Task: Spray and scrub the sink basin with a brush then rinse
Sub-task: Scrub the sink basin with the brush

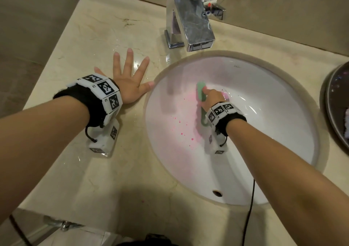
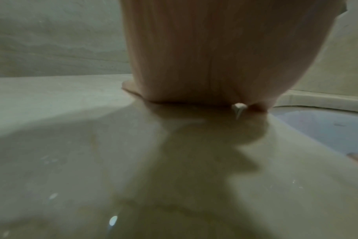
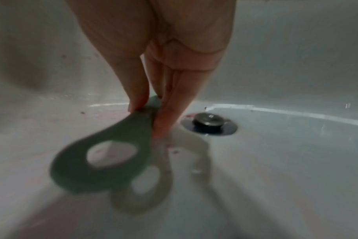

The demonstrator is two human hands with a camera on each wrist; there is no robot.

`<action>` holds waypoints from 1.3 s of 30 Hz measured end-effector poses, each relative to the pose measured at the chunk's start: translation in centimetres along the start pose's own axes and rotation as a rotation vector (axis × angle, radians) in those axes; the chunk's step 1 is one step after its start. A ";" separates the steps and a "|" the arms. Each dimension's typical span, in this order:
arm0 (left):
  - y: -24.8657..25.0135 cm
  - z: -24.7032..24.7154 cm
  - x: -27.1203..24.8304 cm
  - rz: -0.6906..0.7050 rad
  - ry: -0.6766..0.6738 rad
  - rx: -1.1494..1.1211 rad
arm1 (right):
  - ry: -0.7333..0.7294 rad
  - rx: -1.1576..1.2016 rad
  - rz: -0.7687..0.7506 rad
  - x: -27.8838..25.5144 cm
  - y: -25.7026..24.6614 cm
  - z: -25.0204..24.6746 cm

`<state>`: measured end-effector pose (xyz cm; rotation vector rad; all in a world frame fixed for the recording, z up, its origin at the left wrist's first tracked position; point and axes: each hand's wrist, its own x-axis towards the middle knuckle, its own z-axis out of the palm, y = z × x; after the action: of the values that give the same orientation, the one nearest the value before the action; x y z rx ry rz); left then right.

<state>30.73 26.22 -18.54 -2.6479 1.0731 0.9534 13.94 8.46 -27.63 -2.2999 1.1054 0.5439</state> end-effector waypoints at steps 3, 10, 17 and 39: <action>0.0 0.0 0.0 0.000 0.007 -0.002 | -0.098 -0.046 -0.170 -1.3 -0.9 1.6; 0.2 0.0 -0.1 -0.003 0.021 -0.008 | 0.034 -0.084 0.104 0.6 2.0 -0.7; 0.0 0.1 0.1 -0.005 0.016 0.002 | -0.037 0.503 0.129 -0.4 -3.8 2.2; -0.1 0.2 0.3 -0.013 0.030 0.006 | 0.044 -0.032 0.084 0.4 -0.1 -0.3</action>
<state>30.80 26.19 -18.89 -2.6700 1.0617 0.9092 14.29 8.06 -27.63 -2.3113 1.2270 0.5493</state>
